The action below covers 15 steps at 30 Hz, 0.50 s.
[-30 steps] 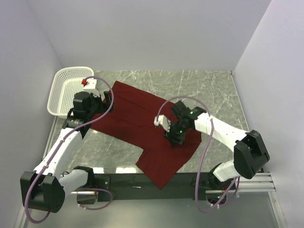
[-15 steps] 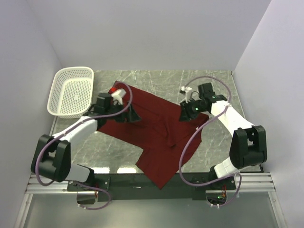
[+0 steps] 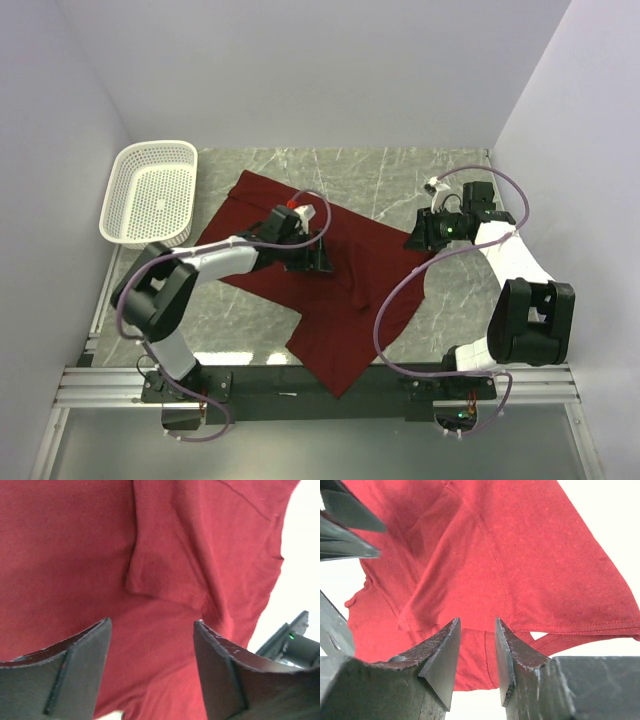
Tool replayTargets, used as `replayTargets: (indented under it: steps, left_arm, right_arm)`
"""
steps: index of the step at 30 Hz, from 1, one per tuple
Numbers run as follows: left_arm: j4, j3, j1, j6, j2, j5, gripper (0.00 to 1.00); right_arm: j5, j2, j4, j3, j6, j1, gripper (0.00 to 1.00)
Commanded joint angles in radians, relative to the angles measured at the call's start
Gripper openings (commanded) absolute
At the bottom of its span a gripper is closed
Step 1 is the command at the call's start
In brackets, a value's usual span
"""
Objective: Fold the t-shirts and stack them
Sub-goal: Fold the tshirt
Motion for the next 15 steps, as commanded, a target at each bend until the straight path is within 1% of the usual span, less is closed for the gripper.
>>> replayTargets:
  steps: [1,3,4,6,7,8,13,15]
  left_arm:
    - [0.019,0.069,-0.028,-0.027,0.045,-0.069,0.71]
    - [0.017,0.097,-0.036,-0.027,0.08,-0.081,0.67]
    - [0.014,0.106,-0.038,-0.022,0.094,-0.084,0.61]
    - [0.004,0.134,-0.042,-0.02,0.123,-0.081,0.58]
    - [0.001,0.143,-0.042,-0.02,0.134,-0.081,0.54]
    - [-0.006,0.152,-0.045,-0.016,0.141,-0.079,0.52]
    - [-0.038,0.194,-0.052,-0.007,0.186,-0.064,0.45]
    - [-0.05,0.197,-0.056,0.001,0.19,-0.073,0.45]
  right_arm:
    - [-0.031,-0.034,0.021,0.006,0.001,0.0,0.41]
    - [-0.034,-0.034,0.018,0.007,0.0,0.0,0.41]
    - [-0.037,-0.035,0.018,0.007,0.0,0.0,0.41]
    - [-0.037,-0.037,0.018,0.007,-0.002,0.0,0.41]
    - [-0.037,-0.037,0.016,0.006,-0.002,0.0,0.41]
    - [-0.035,-0.04,0.018,0.006,-0.003,0.0,0.41]
    - [-0.041,-0.038,0.013,0.007,-0.006,0.0,0.41]
    - [-0.041,-0.041,0.013,0.006,-0.005,-0.001,0.41]
